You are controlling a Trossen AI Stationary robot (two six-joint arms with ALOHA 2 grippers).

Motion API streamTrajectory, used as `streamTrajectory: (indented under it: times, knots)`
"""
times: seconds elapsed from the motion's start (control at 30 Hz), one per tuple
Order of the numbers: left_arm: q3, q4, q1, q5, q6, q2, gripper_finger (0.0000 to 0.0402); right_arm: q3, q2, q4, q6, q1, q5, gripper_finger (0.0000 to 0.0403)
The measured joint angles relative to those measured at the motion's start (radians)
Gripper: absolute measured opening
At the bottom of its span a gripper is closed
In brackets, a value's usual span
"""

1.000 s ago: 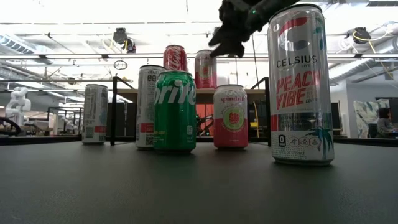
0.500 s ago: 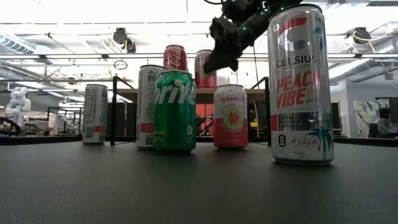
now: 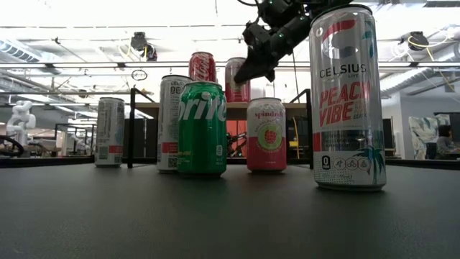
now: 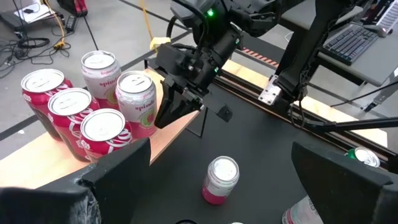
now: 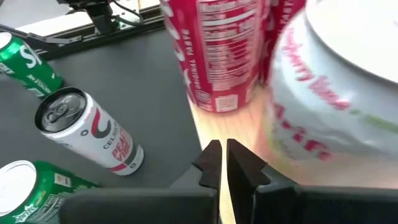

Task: Place canned beverage on shelf
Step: Put the top white pink soda can on the shelf aligned with the other white pink soda can

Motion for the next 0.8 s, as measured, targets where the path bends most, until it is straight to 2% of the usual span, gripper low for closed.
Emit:
streamTrajectory:
  times: [0.8]
  knots:
    - [0.0, -0.023, 0.0, -0.005, 0.0, 0.0, 0.0389, 0.0, 0.0, 0.043, 0.001, -0.046, 0.0, 0.0]
